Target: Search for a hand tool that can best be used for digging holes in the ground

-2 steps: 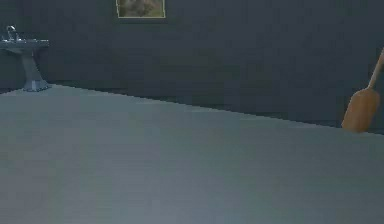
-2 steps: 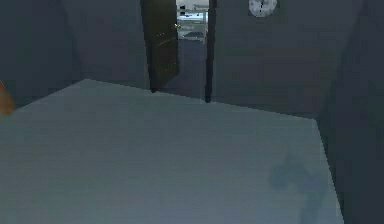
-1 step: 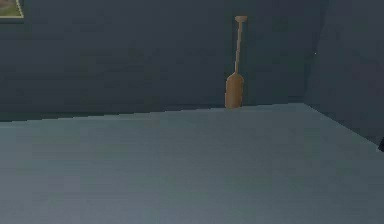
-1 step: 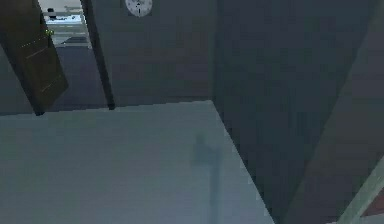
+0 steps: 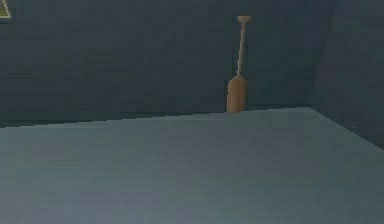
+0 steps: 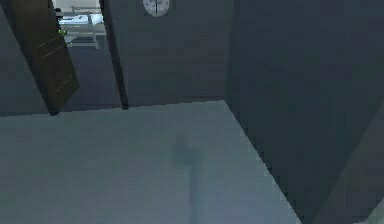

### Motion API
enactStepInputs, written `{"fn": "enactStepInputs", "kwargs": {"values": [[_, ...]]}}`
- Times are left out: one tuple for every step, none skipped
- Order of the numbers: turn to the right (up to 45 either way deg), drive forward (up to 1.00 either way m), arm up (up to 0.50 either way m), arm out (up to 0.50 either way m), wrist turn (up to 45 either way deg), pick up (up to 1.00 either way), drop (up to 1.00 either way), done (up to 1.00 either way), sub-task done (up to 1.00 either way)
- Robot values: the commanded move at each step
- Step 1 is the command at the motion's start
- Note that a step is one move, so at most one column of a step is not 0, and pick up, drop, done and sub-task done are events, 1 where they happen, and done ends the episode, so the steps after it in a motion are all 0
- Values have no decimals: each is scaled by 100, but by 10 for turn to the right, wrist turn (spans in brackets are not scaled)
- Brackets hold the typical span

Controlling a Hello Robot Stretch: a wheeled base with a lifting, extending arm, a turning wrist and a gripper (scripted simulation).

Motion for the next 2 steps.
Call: {"fn": "enactStepInputs", "kwargs": {"values": [[0, 100, 0, 0, 0, 0, 0, 0, 0], [30, 0, 0, 0, 0, 0, 0, 0, 0]]}}
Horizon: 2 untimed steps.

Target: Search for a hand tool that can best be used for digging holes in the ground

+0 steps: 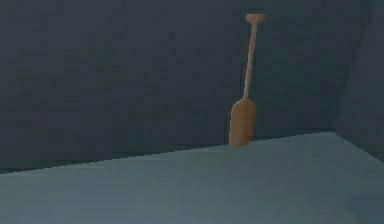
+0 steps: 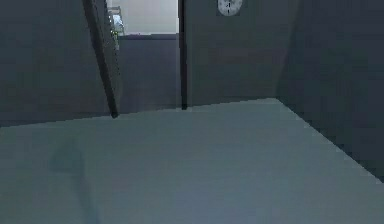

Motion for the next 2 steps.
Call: {"fn": "enactStepInputs", "kwargs": {"values": [[0, 100, 0, 0, 0, 0, 0, 0, 0], [0, 40, 0, 0, 0, 0, 0, 0, 0]]}}
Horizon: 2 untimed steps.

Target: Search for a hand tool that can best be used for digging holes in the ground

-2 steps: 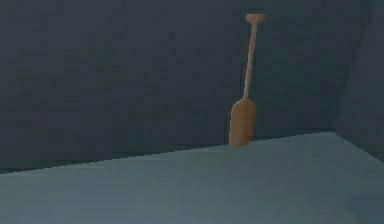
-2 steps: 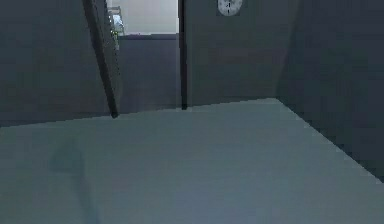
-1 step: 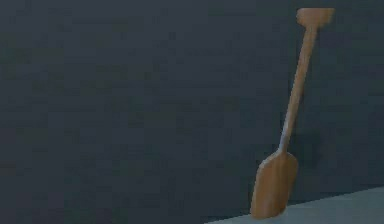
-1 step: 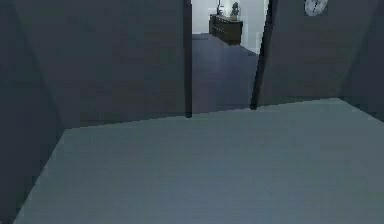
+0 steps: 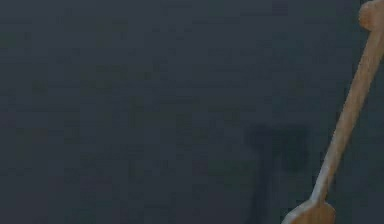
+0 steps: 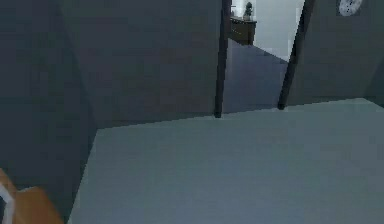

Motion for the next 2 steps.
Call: {"fn": "enactStepInputs", "kwargs": {"values": [[360, 0, 0, 0, 0, 0, 0, 0, 0], [0, 0, 0, 0, 0, 0, 0, 100, 0]]}}
